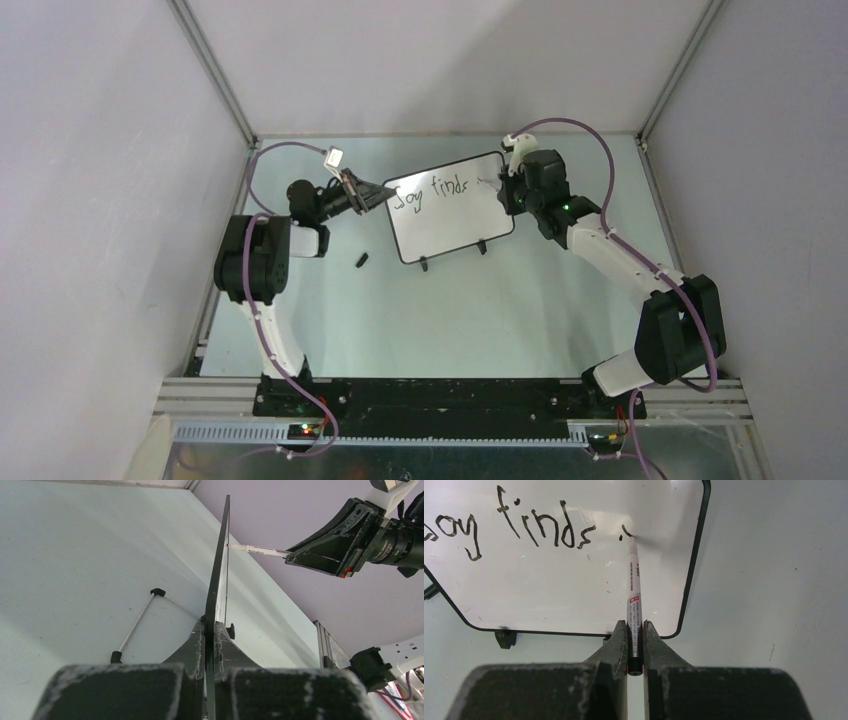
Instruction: Write a sentence on the whiteboard
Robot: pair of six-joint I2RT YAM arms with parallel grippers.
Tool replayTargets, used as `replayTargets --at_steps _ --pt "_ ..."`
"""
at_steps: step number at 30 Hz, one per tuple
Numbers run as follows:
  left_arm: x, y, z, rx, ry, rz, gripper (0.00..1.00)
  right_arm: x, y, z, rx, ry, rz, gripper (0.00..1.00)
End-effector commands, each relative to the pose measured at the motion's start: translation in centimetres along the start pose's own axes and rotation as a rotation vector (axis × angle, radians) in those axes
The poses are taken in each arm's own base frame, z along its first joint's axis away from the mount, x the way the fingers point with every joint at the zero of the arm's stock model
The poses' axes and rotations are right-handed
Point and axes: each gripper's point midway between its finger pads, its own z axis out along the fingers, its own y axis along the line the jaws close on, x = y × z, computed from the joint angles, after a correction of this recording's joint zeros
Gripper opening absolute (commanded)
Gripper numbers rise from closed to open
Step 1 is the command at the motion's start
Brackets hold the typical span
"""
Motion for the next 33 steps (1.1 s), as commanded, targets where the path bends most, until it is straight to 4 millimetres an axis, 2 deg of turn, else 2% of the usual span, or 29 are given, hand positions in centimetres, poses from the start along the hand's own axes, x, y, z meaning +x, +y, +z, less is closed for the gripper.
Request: replayTargets --at_steps 1,8,18,28,33 --pt "-0.8 -0.7 -0.2 0.012 -0.004 0.101 0.00 -1.6 -0.5 0.0 0.032 -0.033 -0.003 0.00" --pt "-0.8 -0.7 -0.3 0.011 -0.003 0.099 0.00 -2.8 -0.3 0.0 0.022 -0.072 -0.002 0.00" --pt "-0.8 -0.7 -0.3 0.013 -0.002 0.099 0.00 -3.5 -0.1 0.2 0.019 -0.074 -0.008 0.00" --pt "-0.8 -0.7 -0.3 0.011 -0.003 0.099 0.00 -3.3 0.0 0.2 0.023 -0.066 -0.013 0.00" --pt "-0.8 -0.7 -0.3 0.013 -0.003 0.100 0.00 -2.1 -0.2 0.1 0.037 -0.020 -0.022 0.00"
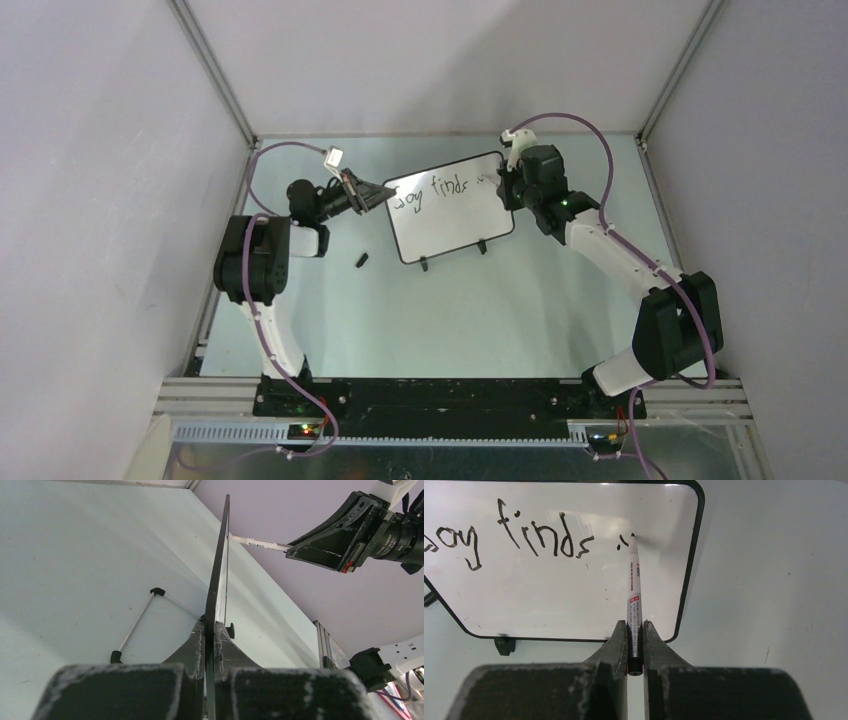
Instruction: Write a sentence on the whiteboard
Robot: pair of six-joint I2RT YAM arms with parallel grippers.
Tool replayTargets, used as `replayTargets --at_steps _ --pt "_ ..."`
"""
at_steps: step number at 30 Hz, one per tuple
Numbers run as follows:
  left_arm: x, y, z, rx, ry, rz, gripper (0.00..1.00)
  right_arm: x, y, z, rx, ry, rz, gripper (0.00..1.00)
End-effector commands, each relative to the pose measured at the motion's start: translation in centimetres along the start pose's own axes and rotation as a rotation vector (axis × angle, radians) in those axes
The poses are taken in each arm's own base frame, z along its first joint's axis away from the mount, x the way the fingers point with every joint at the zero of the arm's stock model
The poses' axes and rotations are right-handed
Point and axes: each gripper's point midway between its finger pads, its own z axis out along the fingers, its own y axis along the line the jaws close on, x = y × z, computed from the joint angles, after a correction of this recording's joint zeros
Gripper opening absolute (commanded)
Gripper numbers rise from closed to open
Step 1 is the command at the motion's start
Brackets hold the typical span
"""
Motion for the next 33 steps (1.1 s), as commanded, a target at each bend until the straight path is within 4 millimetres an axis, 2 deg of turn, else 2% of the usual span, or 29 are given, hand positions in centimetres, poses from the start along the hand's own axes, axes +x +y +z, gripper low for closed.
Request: replayTargets --at_steps 1,23,33 --pt "-0.7 -0.7 -0.2 0.017 -0.005 0.103 0.00 -0.9 -0.1 -0.2 0.023 -0.006 -0.019 0.00" --pt "-0.8 -0.7 -0.2 0.016 -0.003 0.103 0.00 0.7 1.4 -0.6 -0.010 0.050 -0.059 0.00" --pt "-0.8 -0.8 -0.2 0.018 -0.005 0.105 0.00 -0.1 2.0 -0.5 -0.033 0.020 -0.064 0.00"
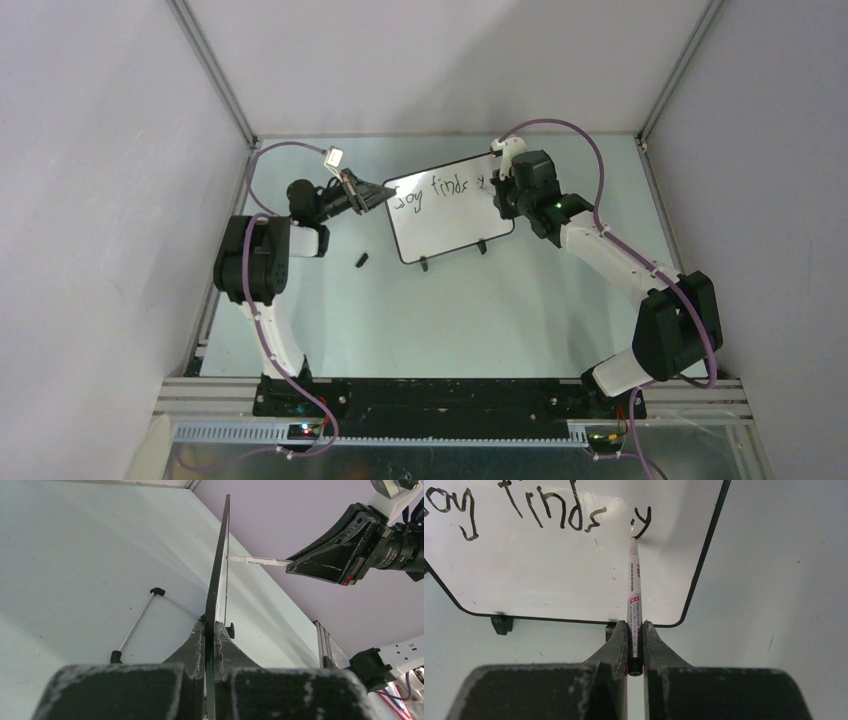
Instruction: Write a sentence on the whiteboard
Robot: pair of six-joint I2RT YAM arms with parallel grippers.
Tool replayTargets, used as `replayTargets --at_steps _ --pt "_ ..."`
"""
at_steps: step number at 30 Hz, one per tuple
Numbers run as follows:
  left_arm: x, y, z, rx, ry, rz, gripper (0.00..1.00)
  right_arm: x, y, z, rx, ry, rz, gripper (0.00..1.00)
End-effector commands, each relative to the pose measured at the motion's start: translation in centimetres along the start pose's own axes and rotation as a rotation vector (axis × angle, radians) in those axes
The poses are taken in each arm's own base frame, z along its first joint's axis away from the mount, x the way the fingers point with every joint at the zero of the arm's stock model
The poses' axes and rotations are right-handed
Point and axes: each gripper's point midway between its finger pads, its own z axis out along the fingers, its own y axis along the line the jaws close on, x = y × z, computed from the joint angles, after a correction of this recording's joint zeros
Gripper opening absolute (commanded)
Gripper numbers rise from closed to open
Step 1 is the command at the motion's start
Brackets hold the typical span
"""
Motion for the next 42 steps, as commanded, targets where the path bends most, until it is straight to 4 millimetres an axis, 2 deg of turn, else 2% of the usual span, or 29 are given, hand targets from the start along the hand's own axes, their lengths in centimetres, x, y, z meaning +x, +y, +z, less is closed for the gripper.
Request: replayTargets --at_steps 1,15,23,26,29,31,35,42 --pt "-0.7 -0.7 -0.2 0.018 -0.004 0.103 0.00 -2.2 0.4 -0.1 -0.016 -0.059 -0.010 0.00" --pt "-0.8 -0.7 -0.2 0.018 -0.005 0.102 0.00 -3.4 0.7 -0.2 -0.020 -0.087 -0.023 0.00" --pt "-0.8 -0.7 -0.2 0.018 -0.005 0.102 0.00 -3.1 0.6 -0.2 -0.010 -0.072 -0.028 0.00" --pt "-0.8 -0.7 -0.2 0.018 -0.006 0.104 0.00 -2.7 0.4 -0.5 0.000 -0.057 -0.027 0.00" --pt "-0.8 -0.7 -0.2 0.018 -0.005 0.102 0.00 -3.2 0.6 -1.1 -0.016 -0.093 -0.021 0.00" --pt "-0.8 -0.7 -0.3 0.018 -0.005 0.104 0.00 -4.1 0.5 -2.1 -0.016 -0.132 -0.011 0.00" --pt "-0.8 -0.7 -0.2 0.019 -0.005 0.103 0.00 -4.5 0.0 -2.8 -0.010 -0.170 0.009 0.00" --pt "-0.8 -0.7 -0.3 0.018 -0.006 0.104 0.00 -4.2 -1.4 -2.1 0.028 -0.161 0.037 0.00"
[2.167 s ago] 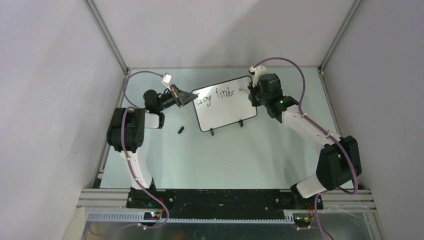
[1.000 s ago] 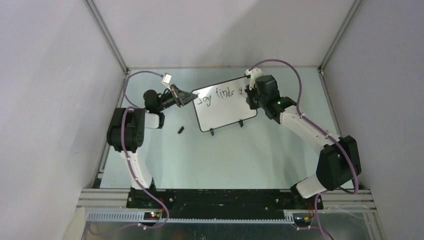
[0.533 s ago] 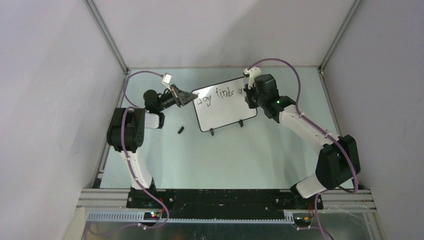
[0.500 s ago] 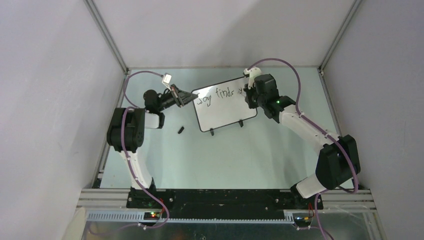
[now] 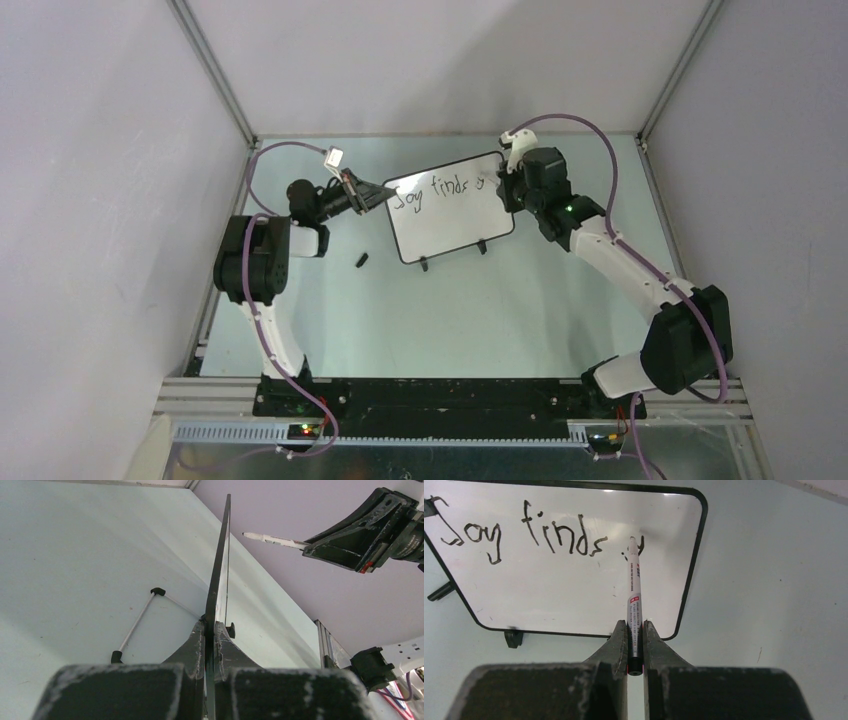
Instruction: Write a sentence on the whiteboard
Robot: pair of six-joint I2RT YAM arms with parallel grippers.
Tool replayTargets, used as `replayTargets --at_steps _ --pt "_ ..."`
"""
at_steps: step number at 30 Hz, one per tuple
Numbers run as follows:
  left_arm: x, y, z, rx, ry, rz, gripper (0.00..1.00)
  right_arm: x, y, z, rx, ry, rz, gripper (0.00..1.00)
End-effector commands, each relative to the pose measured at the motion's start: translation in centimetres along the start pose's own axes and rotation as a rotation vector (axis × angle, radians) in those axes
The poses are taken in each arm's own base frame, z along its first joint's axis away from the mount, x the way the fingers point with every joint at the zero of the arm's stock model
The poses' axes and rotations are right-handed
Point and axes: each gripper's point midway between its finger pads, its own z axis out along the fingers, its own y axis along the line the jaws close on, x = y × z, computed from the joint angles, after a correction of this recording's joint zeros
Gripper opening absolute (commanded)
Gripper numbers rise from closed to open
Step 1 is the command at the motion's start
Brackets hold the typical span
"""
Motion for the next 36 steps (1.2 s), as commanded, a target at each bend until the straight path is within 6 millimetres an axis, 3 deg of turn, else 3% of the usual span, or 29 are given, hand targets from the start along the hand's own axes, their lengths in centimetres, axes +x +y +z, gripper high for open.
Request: replayTargets --at_steps 1,6,36 --pt "-0.8 -0.7 -0.3 0.017 -0.006 0.099 0.00 -1.4 -0.9 0.0 0.030 -0.050 0.023 0.00" --pt "-0.8 -0.7 -0.2 0.018 -0.006 0.097 0.00 -1.1 -1.9 0.6 0.080 -0.032 0.022 0.00" --pt "-0.8 -0.8 -0.2 0.022 -0.004 0.097 0.00 -1.1 -2.4 1.9 0.121 -0.029 0.019 0.00"
